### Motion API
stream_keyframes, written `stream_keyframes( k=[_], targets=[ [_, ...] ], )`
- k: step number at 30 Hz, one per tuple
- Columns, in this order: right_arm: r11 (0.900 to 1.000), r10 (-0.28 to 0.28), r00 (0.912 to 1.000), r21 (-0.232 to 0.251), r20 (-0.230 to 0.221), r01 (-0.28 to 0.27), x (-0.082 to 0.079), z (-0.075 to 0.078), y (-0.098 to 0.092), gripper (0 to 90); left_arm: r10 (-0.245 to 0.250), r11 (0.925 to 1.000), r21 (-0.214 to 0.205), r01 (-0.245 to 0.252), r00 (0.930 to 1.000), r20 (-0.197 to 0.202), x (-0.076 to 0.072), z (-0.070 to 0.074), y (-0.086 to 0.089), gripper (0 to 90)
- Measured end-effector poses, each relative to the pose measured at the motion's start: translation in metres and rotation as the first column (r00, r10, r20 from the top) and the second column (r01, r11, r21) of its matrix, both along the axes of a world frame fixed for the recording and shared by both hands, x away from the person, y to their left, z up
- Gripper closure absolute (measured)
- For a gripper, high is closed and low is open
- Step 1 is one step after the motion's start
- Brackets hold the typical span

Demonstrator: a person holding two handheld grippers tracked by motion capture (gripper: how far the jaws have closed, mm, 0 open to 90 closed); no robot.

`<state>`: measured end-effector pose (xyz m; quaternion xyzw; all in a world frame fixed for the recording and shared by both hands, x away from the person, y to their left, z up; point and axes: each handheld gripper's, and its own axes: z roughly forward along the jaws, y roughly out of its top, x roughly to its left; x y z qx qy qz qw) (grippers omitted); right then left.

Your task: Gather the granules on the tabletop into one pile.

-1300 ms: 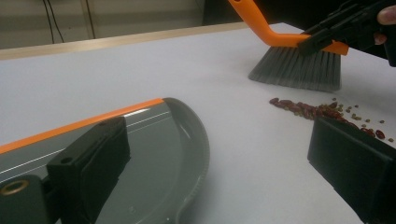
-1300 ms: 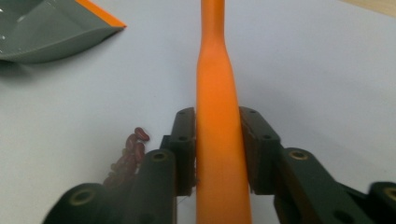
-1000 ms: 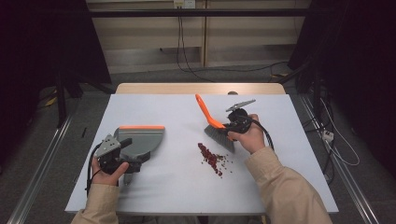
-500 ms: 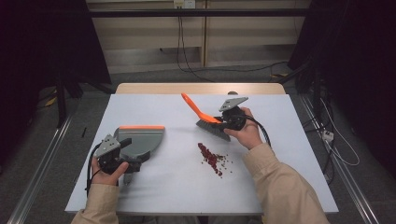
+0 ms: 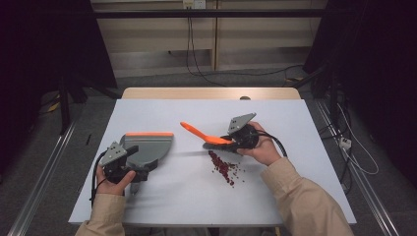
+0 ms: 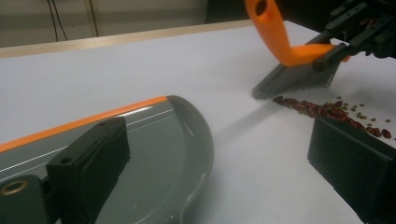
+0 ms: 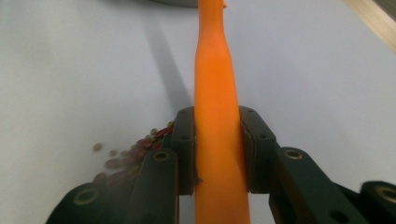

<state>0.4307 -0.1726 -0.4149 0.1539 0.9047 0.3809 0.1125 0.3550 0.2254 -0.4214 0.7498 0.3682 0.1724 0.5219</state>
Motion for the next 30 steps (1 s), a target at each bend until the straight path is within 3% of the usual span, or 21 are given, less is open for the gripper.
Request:
stream_keyframes(
  k=[8,19,27,30],
  targets=[
    [0.9989,0.048,0.9988,-0.002,-0.012,-0.048,-0.017,0.003,0.0,71.5,-0.002,1.0,0.001,0.002,1.0,0.001,0.0,0.0,-0.001,5.4],
    [0.999,0.038,0.9993,0.025,0.003,-0.038,-0.026,0.003,-0.001,71.6,-0.005,1.0,0.005,0.005,1.0,0.002,0.0,0.0,-0.001,5.4],
    [0.9885,-0.017,0.9997,0.15,-0.017,0.019,-0.029,0.016,-0.011,71.6,-0.004,1.0,0.005,0.004,1.0,0.002,0.0,0.0,-0.001,5.3],
    [0.9797,-0.012,0.9982,0.199,-0.059,0.023,-0.035,0.02,-0.013,71.6,-0.004,1.0,0.005,0.004,1.0,0.0,0.0,0.0,-0.001,5.4]
  ],
)
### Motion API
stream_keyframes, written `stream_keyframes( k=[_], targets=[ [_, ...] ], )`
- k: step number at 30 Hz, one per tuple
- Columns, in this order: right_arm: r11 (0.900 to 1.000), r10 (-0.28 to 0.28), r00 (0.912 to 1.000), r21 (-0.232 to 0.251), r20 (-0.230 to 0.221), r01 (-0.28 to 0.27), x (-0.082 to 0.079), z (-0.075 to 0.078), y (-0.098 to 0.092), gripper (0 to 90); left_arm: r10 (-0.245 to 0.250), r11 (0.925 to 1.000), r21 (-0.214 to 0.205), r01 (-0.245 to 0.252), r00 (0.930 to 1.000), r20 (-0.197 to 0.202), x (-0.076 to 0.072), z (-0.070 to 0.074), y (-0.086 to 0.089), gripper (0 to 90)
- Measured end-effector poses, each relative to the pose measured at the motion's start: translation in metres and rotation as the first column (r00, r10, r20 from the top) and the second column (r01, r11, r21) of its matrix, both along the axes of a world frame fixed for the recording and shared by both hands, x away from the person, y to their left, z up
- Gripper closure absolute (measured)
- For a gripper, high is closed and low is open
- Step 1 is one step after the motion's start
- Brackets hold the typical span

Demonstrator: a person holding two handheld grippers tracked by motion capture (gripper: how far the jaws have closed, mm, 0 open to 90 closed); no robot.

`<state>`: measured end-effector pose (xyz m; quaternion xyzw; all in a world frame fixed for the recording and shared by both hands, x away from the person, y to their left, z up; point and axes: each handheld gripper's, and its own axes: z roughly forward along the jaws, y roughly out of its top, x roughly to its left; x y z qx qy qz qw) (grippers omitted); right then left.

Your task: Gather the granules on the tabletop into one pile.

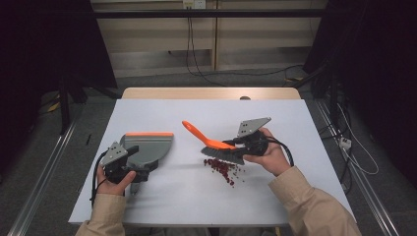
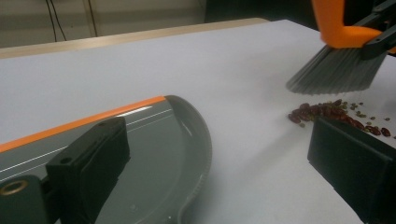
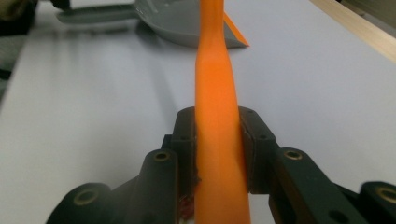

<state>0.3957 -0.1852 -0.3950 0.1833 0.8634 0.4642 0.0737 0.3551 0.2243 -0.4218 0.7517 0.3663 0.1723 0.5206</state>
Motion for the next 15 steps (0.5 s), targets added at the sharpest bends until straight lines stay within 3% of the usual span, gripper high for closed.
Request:
stream_keyframes(
  k=[5,8,12,15],
  targets=[
    [0.9985,0.045,0.9967,0.034,-0.068,-0.042,-0.016,-0.001,0.003,71.6,0.0,1.0,-0.003,0.0,1.0,0.0,0.0,0.0,0.0,5.4],
    [0.9955,0.056,0.99,0.084,-0.129,-0.045,-0.022,-0.006,0.003,71.6,0.0,1.0,0.001,0.0,1.0,-0.001,0.0,0.0,0.0,5.3],
    [0.9887,0.07,0.9743,0.145,-0.214,-0.039,-0.028,-0.016,0.005,71.6,0.0,1.0,0.002,0.0,1.0,-0.004,0.0,-0.001,-0.001,5.3],
    [0.9865,0.088,0.955,0.158,-0.283,-0.045,-0.03,-0.024,0.009,71.6,-0.003,1.0,0.004,0.003,1.0,-0.004,0.001,-0.001,-0.001,5.3]
  ],
)
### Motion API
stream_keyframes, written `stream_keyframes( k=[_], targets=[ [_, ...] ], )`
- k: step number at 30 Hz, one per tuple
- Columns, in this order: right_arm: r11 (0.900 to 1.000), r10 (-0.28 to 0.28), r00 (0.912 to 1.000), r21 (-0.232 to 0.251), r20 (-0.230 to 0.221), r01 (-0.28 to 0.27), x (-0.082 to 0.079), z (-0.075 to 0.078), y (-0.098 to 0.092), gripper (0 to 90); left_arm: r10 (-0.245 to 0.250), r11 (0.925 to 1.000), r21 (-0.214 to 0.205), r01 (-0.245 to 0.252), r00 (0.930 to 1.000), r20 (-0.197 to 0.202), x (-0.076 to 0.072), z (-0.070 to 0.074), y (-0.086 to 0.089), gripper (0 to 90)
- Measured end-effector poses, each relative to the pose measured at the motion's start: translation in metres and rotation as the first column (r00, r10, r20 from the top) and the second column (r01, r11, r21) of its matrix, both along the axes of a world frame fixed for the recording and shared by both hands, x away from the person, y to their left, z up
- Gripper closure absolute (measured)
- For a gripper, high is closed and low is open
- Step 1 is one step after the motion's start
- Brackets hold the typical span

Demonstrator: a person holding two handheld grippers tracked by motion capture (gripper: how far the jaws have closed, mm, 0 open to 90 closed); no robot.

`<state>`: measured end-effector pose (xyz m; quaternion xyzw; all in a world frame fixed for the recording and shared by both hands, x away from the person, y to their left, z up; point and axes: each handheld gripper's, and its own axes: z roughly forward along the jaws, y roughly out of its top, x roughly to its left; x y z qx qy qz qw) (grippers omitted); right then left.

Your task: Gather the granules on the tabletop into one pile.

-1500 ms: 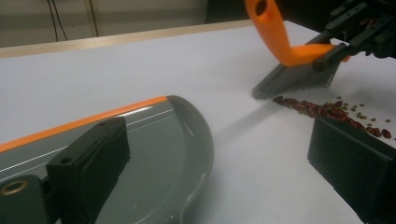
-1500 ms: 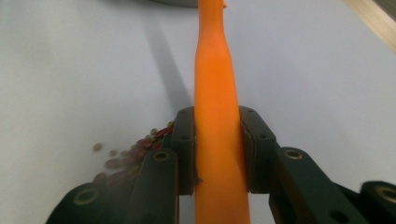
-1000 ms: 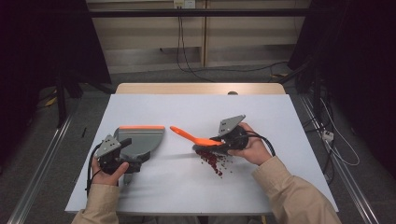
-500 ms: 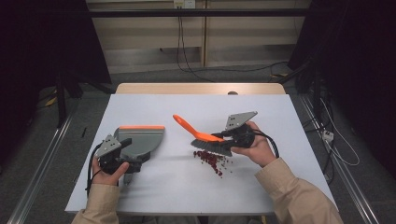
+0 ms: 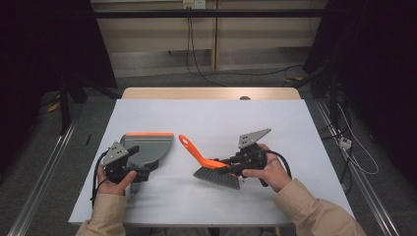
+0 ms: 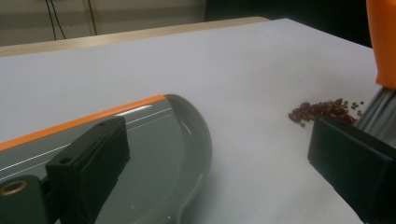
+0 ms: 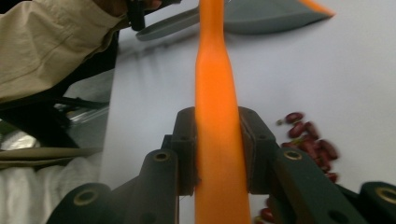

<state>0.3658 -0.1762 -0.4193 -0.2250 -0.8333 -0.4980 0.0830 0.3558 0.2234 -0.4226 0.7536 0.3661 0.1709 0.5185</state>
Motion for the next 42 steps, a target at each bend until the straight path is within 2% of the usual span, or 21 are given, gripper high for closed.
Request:
stream_keyframes(
  k=[2,6,14,20,25,30,34,37,42],
  targets=[
    [0.9999,0.011,0.9997,-0.011,-0.021,-0.012,0.002,-0.007,0.002,71.6,-0.002,1.0,0.001,0.002,1.0,-0.001,0.0,0.0,0.0,5.3],
    [0.9995,0.01,0.9999,-0.03,-0.008,-0.01,0.013,-0.012,0.0,71.6,0.0,1.0,-0.002,0.0,1.0,-0.001,0.0,0.0,0.0,5.3],
    [0.9969,0.013,0.9978,-0.078,0.065,-0.008,0.036,-0.007,0.001,71.6,0.002,1.0,-0.008,-0.002,1.0,0.0,0.0,0.0,0.001,5.3],
    [0.9972,-0.002,0.998,-0.074,0.063,0.007,0.05,-0.009,0.004,71.6,0.0,0.9999,-0.01,0.0,1.0,-0.002,0.001,0.0,0.001,5.3],
    [0.9978,0.001,0.9976,-0.067,0.07,0.004,0.054,-0.007,0.006,71.6,-0.001,1.0,-0.009,0.001,1.0,0.0,0.001,0.0,0.001,5.3],
    [0.9996,0.006,0.9982,-0.029,0.059,-0.005,0.049,0.001,0.006,71.6,-0.004,1.0,-0.007,0.004,1.0,0.001,0.001,0.0,0.001,5.3],
    [0.999,0.035,0.9974,-0.029,0.063,-0.033,0.036,0.008,0.005,71.6,-0.004,1.0,-0.006,0.004,1.0,0.002,0.0,0.0,0.002,5.3],
    [0.9987,0.048,0.998,-0.021,0.04,-0.047,0.025,0.007,-0.003,71.6,-0.003,1.0,-0.008,0.003,1.0,0.004,0.0,0.001,0.001,5.3],
    [0.9969,0.043,0.9986,-0.067,0.029,-0.041,0.015,-0.005,-0.022,71.6,-0.005,1.0,-0.006,0.005,1.0,0.001,0.0,0.001,0.0,5.3]
  ],
)
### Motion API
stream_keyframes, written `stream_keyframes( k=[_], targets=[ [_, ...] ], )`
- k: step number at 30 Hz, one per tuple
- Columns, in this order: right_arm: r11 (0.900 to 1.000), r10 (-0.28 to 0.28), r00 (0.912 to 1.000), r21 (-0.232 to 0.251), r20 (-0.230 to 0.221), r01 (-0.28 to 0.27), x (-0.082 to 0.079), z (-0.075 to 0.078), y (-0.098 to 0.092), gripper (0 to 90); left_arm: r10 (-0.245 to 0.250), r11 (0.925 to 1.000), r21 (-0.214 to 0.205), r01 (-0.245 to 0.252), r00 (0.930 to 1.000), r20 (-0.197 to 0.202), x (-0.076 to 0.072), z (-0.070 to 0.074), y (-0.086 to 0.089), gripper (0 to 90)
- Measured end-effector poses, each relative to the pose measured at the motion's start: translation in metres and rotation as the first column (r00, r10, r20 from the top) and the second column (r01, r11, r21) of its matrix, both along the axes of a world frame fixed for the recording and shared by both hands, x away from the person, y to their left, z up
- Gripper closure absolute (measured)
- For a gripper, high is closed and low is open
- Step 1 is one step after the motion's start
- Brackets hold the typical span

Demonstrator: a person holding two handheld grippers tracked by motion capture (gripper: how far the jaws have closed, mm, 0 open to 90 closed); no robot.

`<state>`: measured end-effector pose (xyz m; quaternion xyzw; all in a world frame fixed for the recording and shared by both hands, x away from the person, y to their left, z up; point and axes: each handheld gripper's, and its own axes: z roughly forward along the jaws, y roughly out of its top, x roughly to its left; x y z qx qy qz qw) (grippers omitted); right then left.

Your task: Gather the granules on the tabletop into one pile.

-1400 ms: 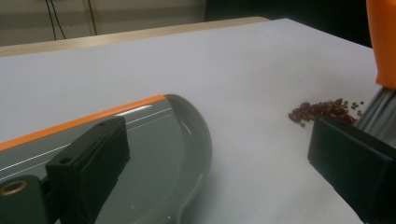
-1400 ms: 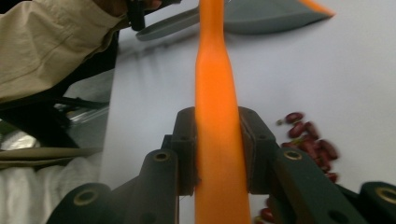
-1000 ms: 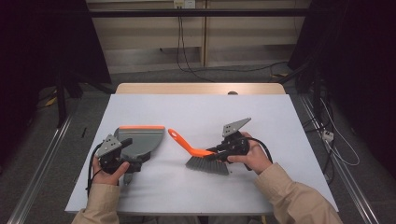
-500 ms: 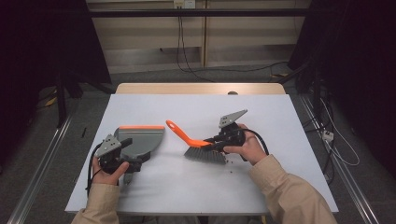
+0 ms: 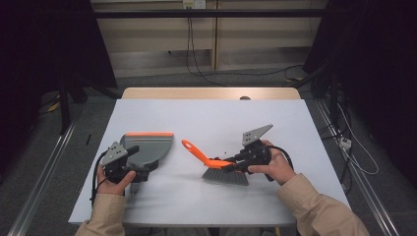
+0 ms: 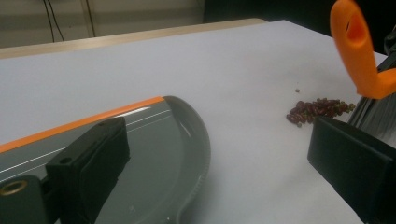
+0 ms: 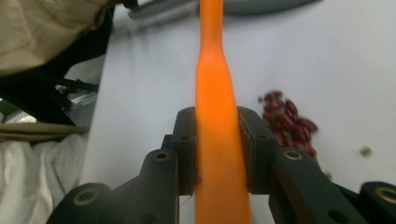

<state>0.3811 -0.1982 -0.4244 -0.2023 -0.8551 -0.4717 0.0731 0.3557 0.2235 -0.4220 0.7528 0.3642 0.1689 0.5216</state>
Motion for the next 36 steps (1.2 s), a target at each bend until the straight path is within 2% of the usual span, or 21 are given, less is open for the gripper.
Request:
stream_keyframes(
  k=[3,6,16,22,24,27,29,31,32,35,36],
  targets=[
    [0.9996,-0.028,0.9995,0.01,0.017,0.028,0.005,-0.003,-0.006,71.6,-0.002,1.0,-0.001,0.002,1.0,0.002,0.001,0.0,-0.001,5.3],
    [0.999,-0.041,0.9989,0.015,0.02,0.041,0.015,-0.004,-0.005,71.6,-0.001,1.0,-0.002,0.001,1.0,0.001,0.001,0.0,-0.001,5.3],
    [0.9991,-0.039,0.9981,0.018,0.049,0.038,0.04,-0.004,0.008,71.6,-0.001,1.0,-0.003,0.001,1.0,-0.001,0.001,0.0,0.0,5.3],
    [0.9977,-0.054,0.9967,0.044,0.06,0.052,0.039,0.004,0.007,71.6,-0.001,1.0,-0.004,0.001,1.0,0.001,0.001,0.0,0.001,5.3],
    [0.9945,-0.078,0.9953,0.075,0.058,0.074,0.036,0.009,0.004,71.5,-0.003,1.0,-0.005,0.003,1.0,0.003,0.001,0.0,0.001,5.3],
    [0.9863,-0.149,0.9869,0.081,0.062,0.144,0.029,0.018,-0.003,71.5,-0.003,1.0,-0.005,0.003,1.0,0.003,0.0,0.0,0.001,5.3],
    [0.9706,-0.23,0.9716,0.087,0.058,0.224,0.022,0.024,-0.008,71.5,-0.005,1.0,-0.006,0.005,1.0,0.002,0.0,0.0,0.001,5.3],
    [0.9478,-0.316,0.9457,0.071,0.076,0.311,0.014,0.028,-0.012,71.5,-0.004,1.0,-0.007,0.004,1.0,0.002,0.001,0.0,0.001,5.3],
    [0.9327,-0.359,0.9304,0.065,0.074,0.355,0.01,0.03,-0.014,71.5,-0.005,1.0,-0.007,0.005,1.0,0.002,0.001,0.0,0.001,5.3],
    [0.8737,-0.486,0.8685,0.051,0.095,0.484,-0.001,0.028,-0.02,71.5,-0.006,0.9999,-0.01,0.006,1.0,0.006,0.0,0.001,0.001,5.3],
    [0.85,-0.527,0.8442,0.048,0.099,0.525,-0.004,0.027,-0.022,71.5,-0.007,0.9999,-0.009,0.007,1.0,0.006,0.0,0.0,0.001,5.3]
  ],
)
